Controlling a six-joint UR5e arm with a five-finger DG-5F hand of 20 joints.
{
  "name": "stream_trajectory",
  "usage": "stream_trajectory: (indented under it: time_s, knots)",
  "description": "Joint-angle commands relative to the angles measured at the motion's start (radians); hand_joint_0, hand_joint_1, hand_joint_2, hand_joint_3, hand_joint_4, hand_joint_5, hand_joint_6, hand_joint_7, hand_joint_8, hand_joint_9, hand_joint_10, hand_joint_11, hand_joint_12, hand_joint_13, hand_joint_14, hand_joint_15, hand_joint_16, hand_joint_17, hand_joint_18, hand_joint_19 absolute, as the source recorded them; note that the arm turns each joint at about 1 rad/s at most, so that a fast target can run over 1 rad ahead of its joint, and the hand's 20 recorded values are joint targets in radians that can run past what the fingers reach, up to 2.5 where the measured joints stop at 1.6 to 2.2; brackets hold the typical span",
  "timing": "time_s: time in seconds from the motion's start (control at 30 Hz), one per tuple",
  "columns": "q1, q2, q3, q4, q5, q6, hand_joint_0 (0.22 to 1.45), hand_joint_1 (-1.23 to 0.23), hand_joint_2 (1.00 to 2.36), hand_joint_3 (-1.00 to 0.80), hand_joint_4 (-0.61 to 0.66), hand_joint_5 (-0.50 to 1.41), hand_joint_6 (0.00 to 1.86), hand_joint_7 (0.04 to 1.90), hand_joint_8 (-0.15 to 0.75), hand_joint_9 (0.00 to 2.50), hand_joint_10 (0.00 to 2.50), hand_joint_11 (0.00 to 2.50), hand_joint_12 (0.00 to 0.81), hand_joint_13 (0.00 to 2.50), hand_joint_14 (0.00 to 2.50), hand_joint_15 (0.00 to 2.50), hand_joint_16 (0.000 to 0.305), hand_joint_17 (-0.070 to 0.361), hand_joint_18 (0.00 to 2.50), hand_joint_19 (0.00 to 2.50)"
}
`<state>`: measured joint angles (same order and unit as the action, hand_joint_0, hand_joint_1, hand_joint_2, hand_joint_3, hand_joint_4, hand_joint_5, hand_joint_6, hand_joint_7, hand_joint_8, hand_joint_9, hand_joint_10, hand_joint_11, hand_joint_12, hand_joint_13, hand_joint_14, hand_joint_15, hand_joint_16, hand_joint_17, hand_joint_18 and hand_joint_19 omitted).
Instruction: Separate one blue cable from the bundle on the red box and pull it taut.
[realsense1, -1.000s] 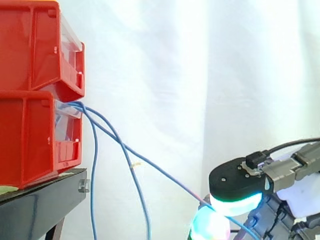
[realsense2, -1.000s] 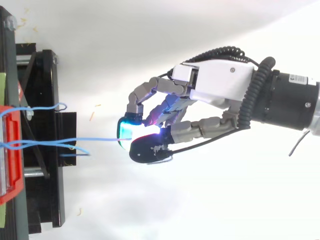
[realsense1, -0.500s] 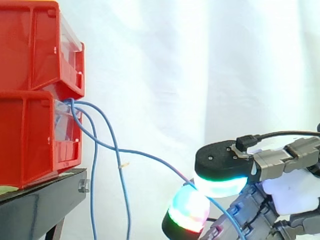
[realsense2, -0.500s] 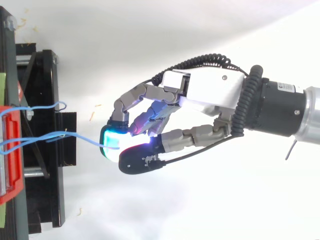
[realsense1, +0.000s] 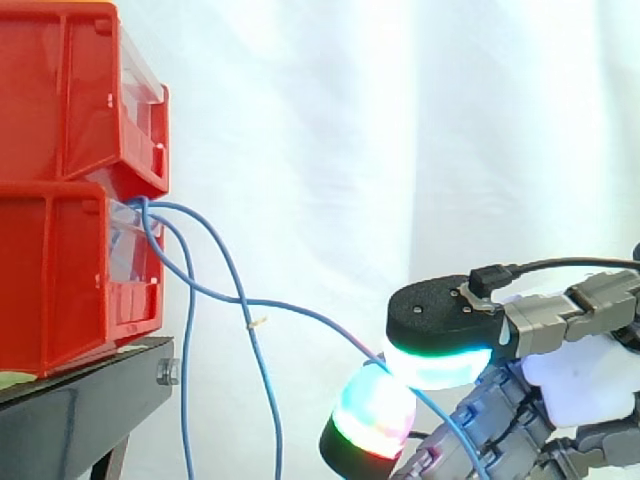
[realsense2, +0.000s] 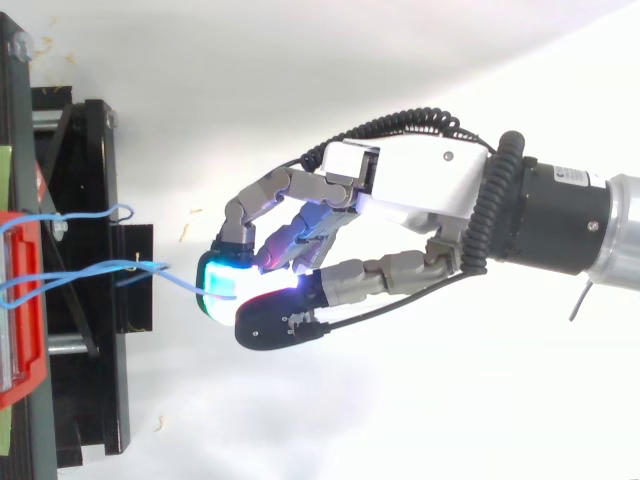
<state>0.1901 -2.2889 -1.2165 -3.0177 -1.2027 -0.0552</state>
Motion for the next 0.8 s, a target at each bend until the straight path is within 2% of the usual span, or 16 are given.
stream_trajectory:
  time_s: [0.0,0.77]
  knots:
    - [0.0,-0.001,0.0,0.0,0.0,0.0,0.55,-0.77,1.2,-0.14,-0.03,0.0,0.86,0.92,0.311,0.89,0.0,0.0,0.467,0.86,0.01,0.36,0.071,0.16,0.86,0.51]
    - [0.0,0.0,0.0,0.0,0.0,0.0,0.56,-0.77,1.15,-0.13,-0.03,0.0,0.86,0.92,0.313,0.9,0.0,0.02,0.463,0.86,0.01,0.36,0.07,0.158,0.86,0.5]
